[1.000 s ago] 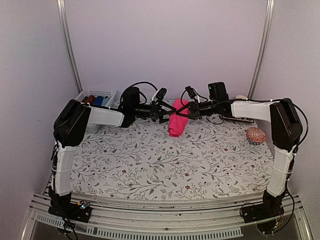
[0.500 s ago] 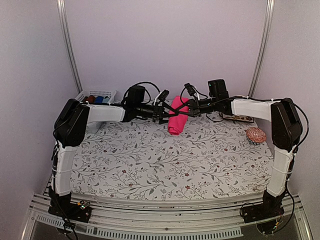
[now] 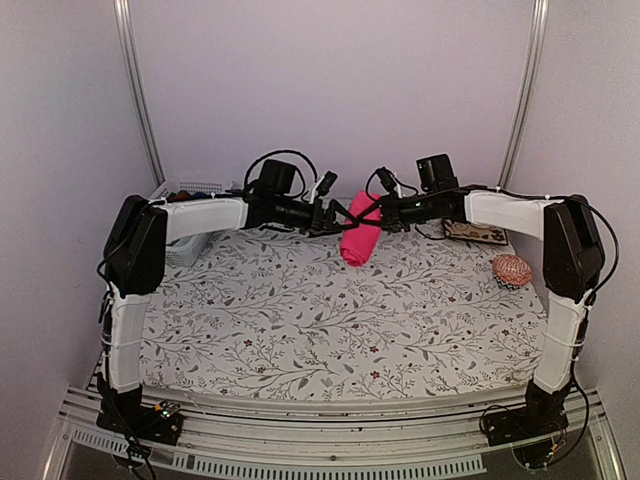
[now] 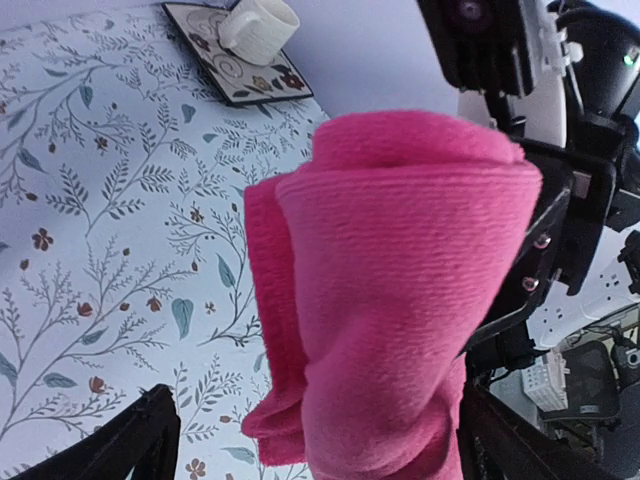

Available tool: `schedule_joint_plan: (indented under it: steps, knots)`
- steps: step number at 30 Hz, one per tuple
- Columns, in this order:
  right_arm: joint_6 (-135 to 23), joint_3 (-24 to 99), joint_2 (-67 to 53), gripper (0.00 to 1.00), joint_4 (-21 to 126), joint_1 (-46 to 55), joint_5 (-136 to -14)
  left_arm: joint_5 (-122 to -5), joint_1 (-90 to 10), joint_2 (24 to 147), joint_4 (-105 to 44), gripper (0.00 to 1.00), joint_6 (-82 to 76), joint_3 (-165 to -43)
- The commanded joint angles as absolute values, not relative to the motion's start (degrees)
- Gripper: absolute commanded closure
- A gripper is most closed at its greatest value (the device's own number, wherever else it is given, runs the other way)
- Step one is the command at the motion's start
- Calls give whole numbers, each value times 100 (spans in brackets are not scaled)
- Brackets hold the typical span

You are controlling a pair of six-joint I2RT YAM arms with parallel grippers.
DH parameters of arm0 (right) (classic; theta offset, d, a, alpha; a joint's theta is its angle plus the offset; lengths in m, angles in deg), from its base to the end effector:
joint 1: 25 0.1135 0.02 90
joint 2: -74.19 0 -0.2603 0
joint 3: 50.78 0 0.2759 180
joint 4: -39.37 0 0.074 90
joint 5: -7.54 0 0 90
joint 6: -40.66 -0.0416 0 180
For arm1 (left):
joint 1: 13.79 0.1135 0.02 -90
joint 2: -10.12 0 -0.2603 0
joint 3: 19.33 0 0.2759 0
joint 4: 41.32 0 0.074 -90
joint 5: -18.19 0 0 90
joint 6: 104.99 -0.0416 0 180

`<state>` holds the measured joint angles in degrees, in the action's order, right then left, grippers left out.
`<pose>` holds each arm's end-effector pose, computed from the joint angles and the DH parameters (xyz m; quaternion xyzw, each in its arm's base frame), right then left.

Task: Roll the towels
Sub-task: Pass from the right arm to the left

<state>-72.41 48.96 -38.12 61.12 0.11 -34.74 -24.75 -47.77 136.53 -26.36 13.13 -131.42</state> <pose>0.4146 0.2283 0.2368 -0.2033 0.8052 0.5009 0.2439 0.4234 -0.3221 0.2047 0.2420 0.7798 -0.5341 0.2193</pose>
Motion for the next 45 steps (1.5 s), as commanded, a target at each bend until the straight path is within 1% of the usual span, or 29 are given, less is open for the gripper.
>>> schedule_joint_plan:
  steps: [1, 3, 5, 10, 17, 23, 28, 30, 32, 35, 37, 38, 40, 42, 44, 45]
  knots:
    - [-7544, 5016, -3758, 93, 5971, -46, -3749, -3089, -4957, 13318, -1761, 3, 772, -13589]
    - [-7607, 4886, -3654, 93, 5735, -47, -3830, -2621, -4920, 13226, -2609, 3, 1492, -13180]
    - [-7608, 4820, -3613, 93, 5490, -47, -3677, -2483, -4936, 13123, -3377, 3, 1966, -12737]
    - [-7664, 4610, -3432, 93, 4839, -46, -3065, -2269, -5003, 13314, -3298, 3, 1903, -12859]
    - [-7610, 4524, -3222, 92, 4485, -48, -2383, -2091, -5009, 13491, -3350, 3, 1813, -12914]
    - [-7756, 4479, -3159, 92, 4096, -32, -1871, -1612, -4997, 13480, -4161, 3, 2209, -12682]
    - [-7596, 4484, -3221, 92, 4392, -26, -2099, -1271, -4949, 13472, -5208, 3, 2875, -12484]
    - [-7526, 4460, -3222, 92, 4461, -29, -2191, -1175, -4951, 13506, -5293, 3, 2912, -12561]
    - [-7510, 4445, -3196, 91, 4499, -30, -2303, -1127, -4957, 13531, -5232, 10, 2905, -12609]
    - [-7332, 4571, -3200, 91, 4874, -30, -2617, -1102, -4956, 13536, -5140, 24, 2870, -12594]
    - [-7191, 4643, -3214, 91, 5048, -30, -2776, -1083, -4956, 13528, -5020, 31, 2817, -12588]
    - [-7168, 4660, -3214, 91, 5094, -29, -2848, -1085, -4956, 13512, -4977, 39, 2798, -12568]
    - [-7150, 4660, -3226, 91, 5122, -38, -2885, -1107, -4956, 13493, -4860, 48, 2719, -12542]
    - [-7172, 4668, -3251, 91, 5098, -31, -2865, -1106, -4952, 13497, -4760, 59, 2661, -12548]
    - [-7216, 4673, -3277, 90, 5056, -30, -2825, -1098, -4952, 13516, -4731, 73, 2670, -12558]
    - [-7220, 4692, -3277, 90, 5058, -34, -2822, -1101, -4953, 13531, -4730, 76, 2679, -12573]
